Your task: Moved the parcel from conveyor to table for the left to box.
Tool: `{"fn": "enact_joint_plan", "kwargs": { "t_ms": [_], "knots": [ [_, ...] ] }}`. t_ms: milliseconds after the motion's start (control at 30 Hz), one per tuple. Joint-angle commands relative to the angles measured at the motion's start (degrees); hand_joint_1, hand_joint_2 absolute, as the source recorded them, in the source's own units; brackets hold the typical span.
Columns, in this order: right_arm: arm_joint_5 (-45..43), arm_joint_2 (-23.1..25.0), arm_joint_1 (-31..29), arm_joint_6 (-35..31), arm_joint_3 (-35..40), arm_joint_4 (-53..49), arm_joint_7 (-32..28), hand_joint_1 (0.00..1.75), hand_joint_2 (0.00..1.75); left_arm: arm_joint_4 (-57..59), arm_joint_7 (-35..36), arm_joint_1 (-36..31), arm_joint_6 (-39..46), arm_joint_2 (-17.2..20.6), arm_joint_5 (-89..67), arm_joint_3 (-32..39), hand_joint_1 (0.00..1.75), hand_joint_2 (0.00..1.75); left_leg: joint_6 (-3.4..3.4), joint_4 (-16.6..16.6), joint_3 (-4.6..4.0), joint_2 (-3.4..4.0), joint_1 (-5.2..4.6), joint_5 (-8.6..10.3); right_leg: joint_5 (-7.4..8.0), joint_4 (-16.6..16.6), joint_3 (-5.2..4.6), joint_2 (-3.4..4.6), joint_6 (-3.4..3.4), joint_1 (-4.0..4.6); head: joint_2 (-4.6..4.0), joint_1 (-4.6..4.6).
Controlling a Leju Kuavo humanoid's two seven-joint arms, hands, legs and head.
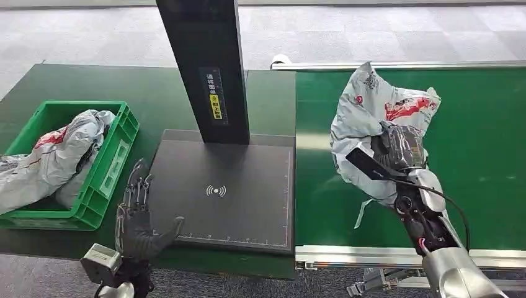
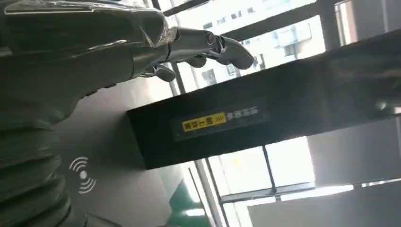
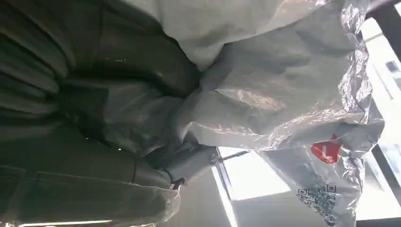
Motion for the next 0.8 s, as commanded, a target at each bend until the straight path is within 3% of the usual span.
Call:
{"fn": "enact_joint_plan", "kwargs": {
  "t_ms": [33,100,267,467,800],
  "knots": [
    [-5.5,4.4,3.2,-0.9,-4.4,-11.2,-5.7,1.75,1.75,-1.6,-0.4,-1.5,1.3,2.0,0.5,-0.2,0.0,1.75,0.0,-0.1,0.1,0.1,-0.01,0.0,0.03,-0.1,0.05,0.13,0.01,-0.01,0.0,-0.02],
    [-6.1,4.2,4.2,-0.1,-3.7,-13.9,-5.5,1.75,1.75,-0.6,-0.4,-2.6,1.3,2.1,1.0,-0.2,0.0,1.75,0.0,0.0,0.03,0.05,-0.01,0.01,0.03,0.0,-0.02,0.08,0.0,-0.01,0.0,0.0],
    [-7.9,7.5,2.8,2.4,6.7,-17.9,-13.3,1.75,1.75,1.9,-0.4,-7.2,1.4,2.4,4.5,0.0,0.0,1.75,-0.01,0.0,0.04,0.13,-0.01,0.02,0.06,0.0,-0.05,0.17,-0.01,-0.01,0.0,-0.02],
    [-4.6,13.5,-4.6,5.7,21.4,-10.2,-11.6,1.75,1.75,6.0,-0.4,-11.5,0.9,3.1,6.2,-1.0,0.0,1.75,-0.03,-0.1,0.12,0.48,0.0,0.02,0.1,0.0,-0.08,0.48,-0.03,0.01,0.0,-0.02],
    [2.0,18.3,-11.4,15.6,33.0,5.1,-11.7,1.75,1.75,8.8,-0.4,-15.8,2.8,2.7,6.7,-0.4,0.0,1.75,-0.04,0.0,0.13,0.25,0.06,0.05,0.04,0.0,0.02,0.26,-0.01,0.09,0.0,0.02]
  ]
}}
